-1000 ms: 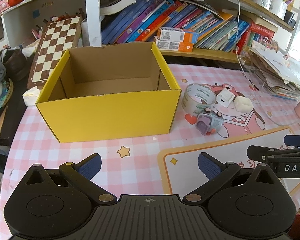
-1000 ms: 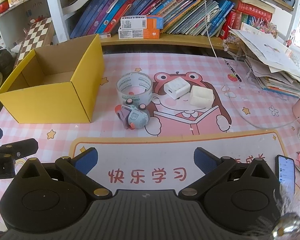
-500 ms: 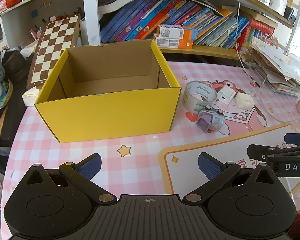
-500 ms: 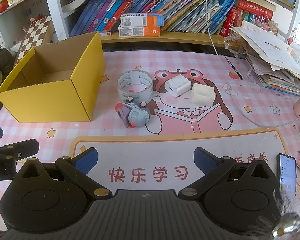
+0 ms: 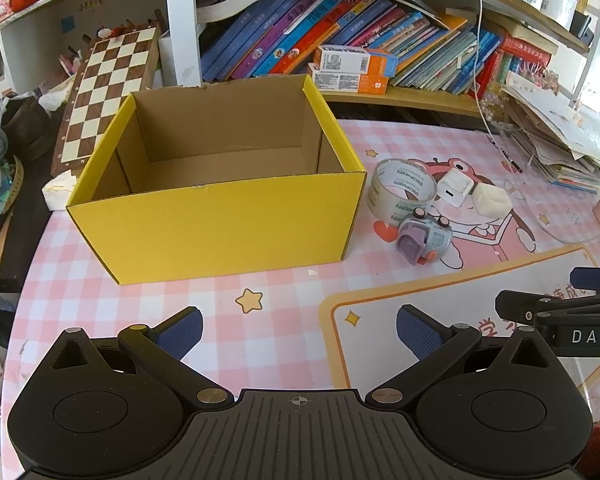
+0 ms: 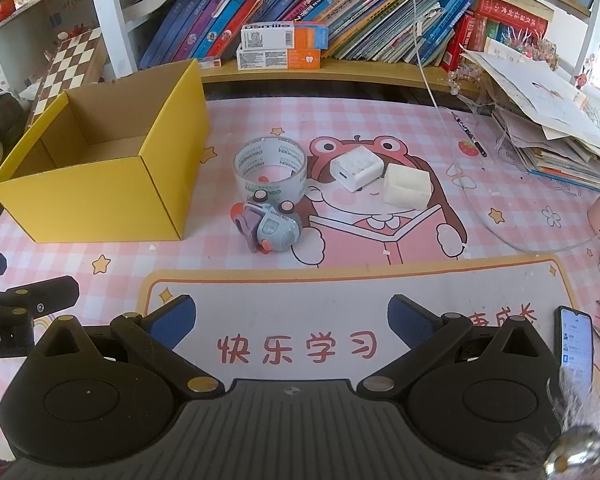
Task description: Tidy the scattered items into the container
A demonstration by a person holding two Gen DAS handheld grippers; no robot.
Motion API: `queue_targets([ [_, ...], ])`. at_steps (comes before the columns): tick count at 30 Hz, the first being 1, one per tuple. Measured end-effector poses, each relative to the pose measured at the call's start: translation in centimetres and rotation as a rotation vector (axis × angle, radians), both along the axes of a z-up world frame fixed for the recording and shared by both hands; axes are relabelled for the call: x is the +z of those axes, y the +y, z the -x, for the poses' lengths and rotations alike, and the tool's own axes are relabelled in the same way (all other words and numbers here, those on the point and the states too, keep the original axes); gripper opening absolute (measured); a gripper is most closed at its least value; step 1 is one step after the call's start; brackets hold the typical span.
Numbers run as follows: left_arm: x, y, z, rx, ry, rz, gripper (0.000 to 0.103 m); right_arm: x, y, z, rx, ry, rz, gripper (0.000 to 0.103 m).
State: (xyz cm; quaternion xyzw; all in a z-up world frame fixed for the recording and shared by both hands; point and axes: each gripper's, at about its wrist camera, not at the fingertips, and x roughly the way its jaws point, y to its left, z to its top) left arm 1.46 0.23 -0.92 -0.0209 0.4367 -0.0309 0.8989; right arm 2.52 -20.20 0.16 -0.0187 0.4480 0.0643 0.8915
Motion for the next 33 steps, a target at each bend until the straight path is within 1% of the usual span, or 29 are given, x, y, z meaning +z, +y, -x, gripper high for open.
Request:
queue_targets([
  [8, 0.0, 0.0, -0.1, -0.008, -0.003, 0.006, 0.103, 0.0, -0.1, -0.1, -0.004, 0.002, 0.000, 0.103],
  [18, 0.0, 0.1, -0.3, -0.022, -0.006, 0.037, 0.103, -0.1, -0.1, -0.2, -0.004, 0.007, -0.002, 0.103],
  [23, 0.0, -0.3, -0.4, -0.024, -0.008, 0.016, 0.103, -0.2, -0.3, -0.3, -0.004, 0.010, -0.007, 0.103],
  [33, -0.1, -1.3, -0.7, -0.036, -0.007, 0.015, 0.103, -0.7, -1.1, -0.7, 0.006, 0.022, -0.019, 0.103],
])
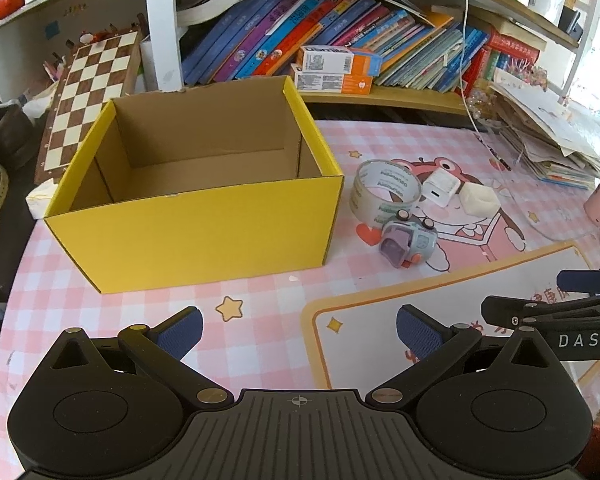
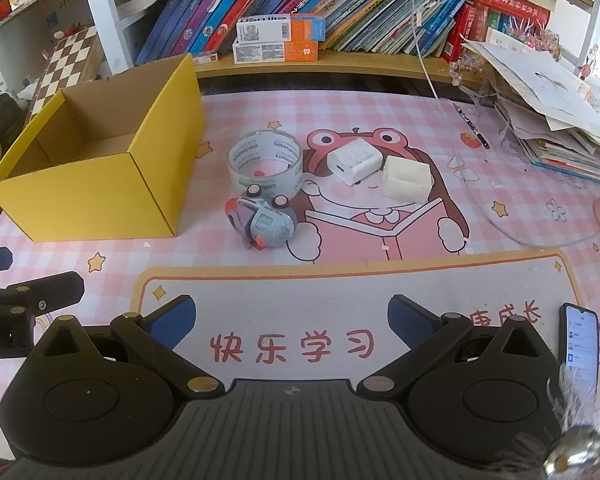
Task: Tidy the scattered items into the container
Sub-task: 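Move both tools toward the toy truck and the white sponge block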
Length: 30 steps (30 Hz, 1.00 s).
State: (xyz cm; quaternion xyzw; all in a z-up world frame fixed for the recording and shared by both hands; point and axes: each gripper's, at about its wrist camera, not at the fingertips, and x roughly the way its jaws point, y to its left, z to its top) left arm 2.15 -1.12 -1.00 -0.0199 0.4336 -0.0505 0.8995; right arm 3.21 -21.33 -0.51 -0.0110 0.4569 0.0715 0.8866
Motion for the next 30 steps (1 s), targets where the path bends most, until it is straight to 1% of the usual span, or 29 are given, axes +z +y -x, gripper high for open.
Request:
queue_targets([
  [4, 0.0, -0.9, -0.1, -0.017, -0.008, 0.010, 0.103, -0.2, -0.7, -0.2, 0.006, 0.004, -0.005, 0.103],
  [11, -0.6, -2.8, -0.6, -0.030, 0.017, 0.027, 0.103, -0.4, -2.7, -0.7, 0.018, 0.002, -0.024, 0.103],
  [14, -0.9, -3.8, -0.9, -0.069, 0.046, 0.071, 0.103, -0.4, -3.9, -0.9, 0.020, -0.001, -0.048, 0.103],
  [17, -1.3, -5.3, -1.3, -0.128, 0.074, 0.084, 0.103, -0.4, -5.1, -1.3, 0.017, -0.008, -0.077, 0.103],
  [18, -1.2, -5.8, -1.5, -0.143, 0.072, 0.086, 0.103, -0.4, -5.5, -1.3, 0.015, -0.011, -0.085, 0.103],
  [21, -0.6, -7.2, -2.0, -0.165, 0.038, 0.061, 0.103, -0.6, -6.8, -1.4, 0.006, -0.019, -0.111, 0.103],
  [24, 0.1, -8.5, -2.9, -0.198, -0.004, 0.023, 0.103, -0.5, -8.3, -1.7, -0.011, -0.051, -0.129, 0.103],
  [27, 0.9, -9.9, -3.7, -0.214, -0.062, -0.026, 0.103, -0.1, -9.6, -2.0, -0.026, -0.127, -0.141, 0.103],
  [30, 1.4, -11.0, -4.5, -0.237, -0.106, -0.032, 0.103, 0.1, -10.5, -2.8, -0.015, -0.192, -0.139, 0.103],
])
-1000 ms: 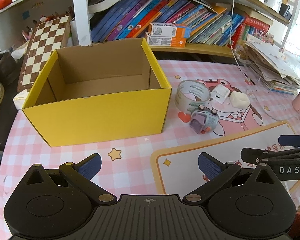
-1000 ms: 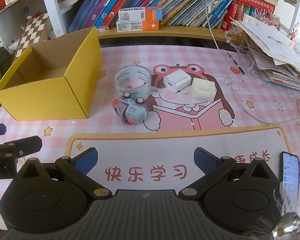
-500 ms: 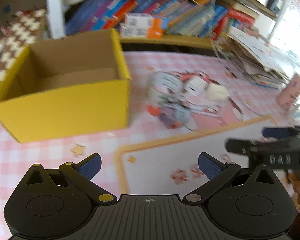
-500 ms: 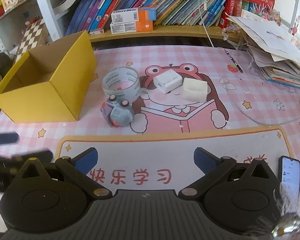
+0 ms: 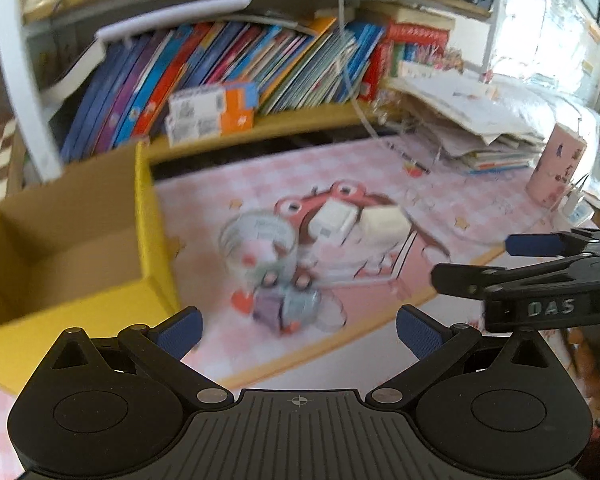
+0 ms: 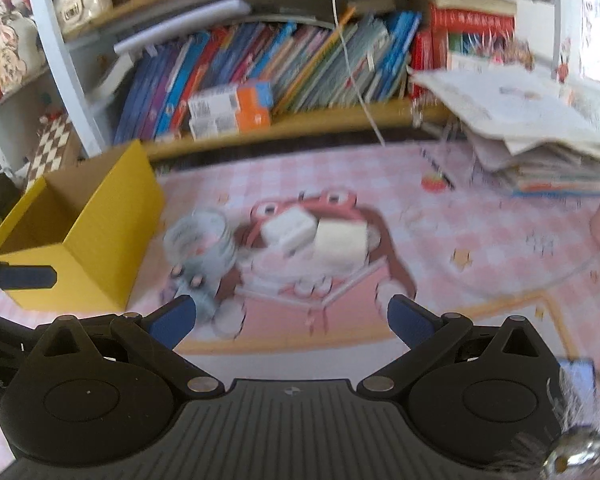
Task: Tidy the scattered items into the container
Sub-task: 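Move both tools toward the toy truck and the white sponge block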
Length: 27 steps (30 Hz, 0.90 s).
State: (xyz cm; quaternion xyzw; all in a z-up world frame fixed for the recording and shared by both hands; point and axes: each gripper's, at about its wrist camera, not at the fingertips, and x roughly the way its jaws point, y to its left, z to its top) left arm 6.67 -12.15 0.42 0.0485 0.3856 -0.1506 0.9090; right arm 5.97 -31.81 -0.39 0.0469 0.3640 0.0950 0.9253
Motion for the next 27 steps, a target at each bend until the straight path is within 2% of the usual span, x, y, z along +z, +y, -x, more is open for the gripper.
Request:
queue_targets([
  [6, -0.2, -1.6, -1.0, -0.003, -0.063, -0.043, 0.103, -0.5, -0.5, -2.1, 0.071, -0.057, 0.041, 0.103],
  [11, -1.0, -1.7, -1.7, 0.015, -0.033, -0.034, 0.103, -1.2, -1.1, -3.4, 0.104, -0.034, 0.015, 0.103],
  [13, -1.2, -1.9, -2.0, 0.010, -0.032, -0.044, 0.103, -1.5, -1.1, -4.1, 0.115, -0.003, 0.032, 0.102],
  [17, -1.6, -2.3, -2.5, -0.002, -0.030, -0.057, 0.103, -2.1, -0.6, -5.0, 0.130, -0.003, 0.093, 0.101],
  [23, -2.6, -2.6, -3.5, 0.005, -0.013, -0.087, 0.103, -3.1, -1.1, -6.7, 0.127, 0.013, 0.100, 0.101],
  [25, -2.9, -2.7, -3.8, 0.006, 0.000, -0.086, 0.103, -3.4, -1.3, -7.2, 0.128, 0.020, 0.100, 0.100],
  [27, -3.3, -2.7, -4.0, 0.005, 0.013, -0.086, 0.103, -3.8, -1.5, -7.9, 0.132, 0.033, 0.098, 0.095],
])
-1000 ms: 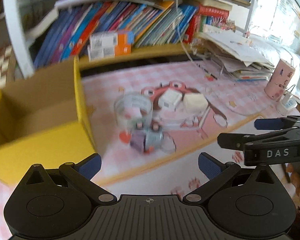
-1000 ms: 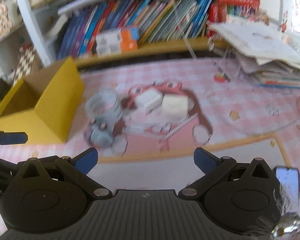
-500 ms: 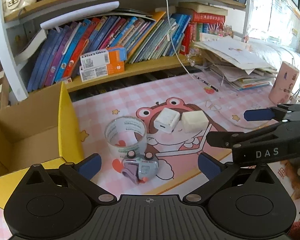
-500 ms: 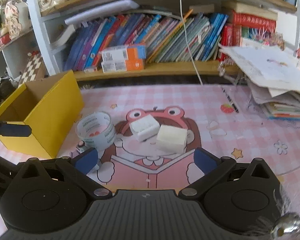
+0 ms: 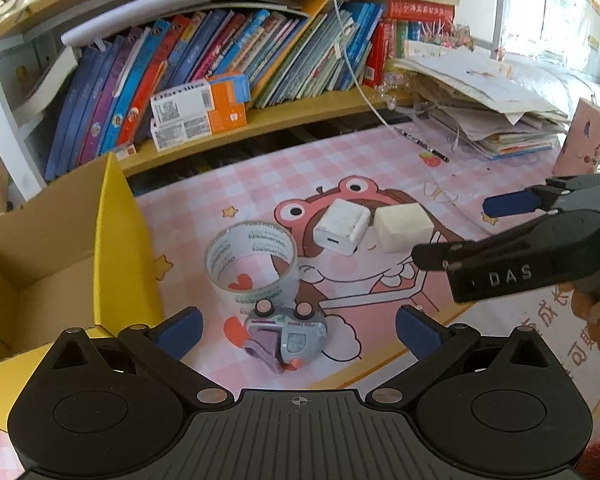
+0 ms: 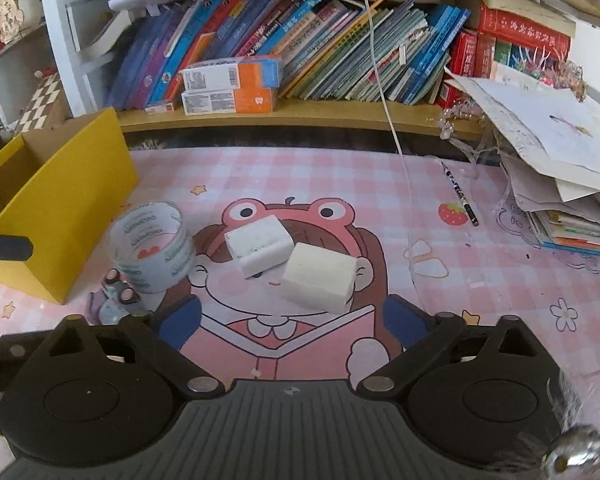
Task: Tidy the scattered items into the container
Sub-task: 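Move both tools toward the toy truck and the white sponge block, then close the left tool on the grey toy truck while the right tool grasps the white sponge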
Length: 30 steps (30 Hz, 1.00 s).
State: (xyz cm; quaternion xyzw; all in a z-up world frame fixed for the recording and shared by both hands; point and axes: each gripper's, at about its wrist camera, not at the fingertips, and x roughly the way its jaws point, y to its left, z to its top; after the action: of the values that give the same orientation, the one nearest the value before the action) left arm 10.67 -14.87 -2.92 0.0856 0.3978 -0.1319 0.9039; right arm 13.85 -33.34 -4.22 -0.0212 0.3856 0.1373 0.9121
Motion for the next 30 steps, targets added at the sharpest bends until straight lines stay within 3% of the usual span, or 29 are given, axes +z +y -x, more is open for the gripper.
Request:
queue_targets([
  [11, -2.0, -0.7, -1.3, -0.013, 0.044, -0.022, 0.102, -1.7, -0.5, -2.5, 0.011, 0.054, 0.001, 0.079],
  [17, -3.1, -0.7, -2.1, -0.006, 0.067, -0.047, 0.096, -2.7, -0.3, -3.5, 0.009, 0.069, 0.019, 0.078],
  [30, -4.2, -0.4, -2.9, 0.019, 0.087, -0.044, 0.096, -3.8, 0.3, -6.5, -0.029, 0.068, 0.040, 0.076],
])
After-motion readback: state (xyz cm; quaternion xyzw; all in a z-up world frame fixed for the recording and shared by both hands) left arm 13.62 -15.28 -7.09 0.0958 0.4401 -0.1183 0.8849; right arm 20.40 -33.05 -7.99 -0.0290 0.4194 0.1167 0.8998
